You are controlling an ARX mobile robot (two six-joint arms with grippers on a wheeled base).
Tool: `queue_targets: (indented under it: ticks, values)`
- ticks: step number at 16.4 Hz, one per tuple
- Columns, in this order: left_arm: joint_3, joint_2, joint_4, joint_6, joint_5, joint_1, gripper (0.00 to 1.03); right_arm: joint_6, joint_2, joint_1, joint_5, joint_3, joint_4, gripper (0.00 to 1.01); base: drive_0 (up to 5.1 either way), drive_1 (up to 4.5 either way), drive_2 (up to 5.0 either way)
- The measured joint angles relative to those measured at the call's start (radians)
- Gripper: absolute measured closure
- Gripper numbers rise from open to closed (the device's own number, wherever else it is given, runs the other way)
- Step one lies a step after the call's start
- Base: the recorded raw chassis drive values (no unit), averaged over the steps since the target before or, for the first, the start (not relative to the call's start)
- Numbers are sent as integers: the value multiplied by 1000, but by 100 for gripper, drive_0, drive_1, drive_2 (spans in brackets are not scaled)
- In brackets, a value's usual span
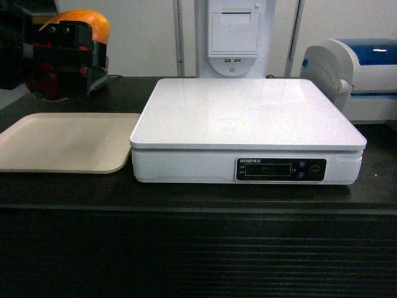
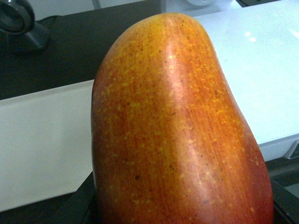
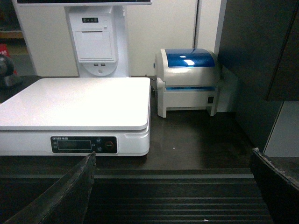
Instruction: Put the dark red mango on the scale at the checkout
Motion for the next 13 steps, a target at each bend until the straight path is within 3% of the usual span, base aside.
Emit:
queue_targets:
  ticks: [2,4,5,9,13]
  values:
    - [2,0,1,-26,-2,-44,42,0,0,0,0,0,0,3,0,0,0]
    - [195,168,-22,-150,-6,-229,42,0,0,0,0,0,0,3,0,0,0]
    - [256,230,-43,-168,-3,-266,42,0,0,0,0,0,0,3,0,0,0]
    - [423,368,-87,-202,-28,-340,42,0,0,0,0,0,0,3,0,0,0]
    - [499,430,-116,-210,-34,-365,43,0,0,0,0,0,0,3,0,0,0]
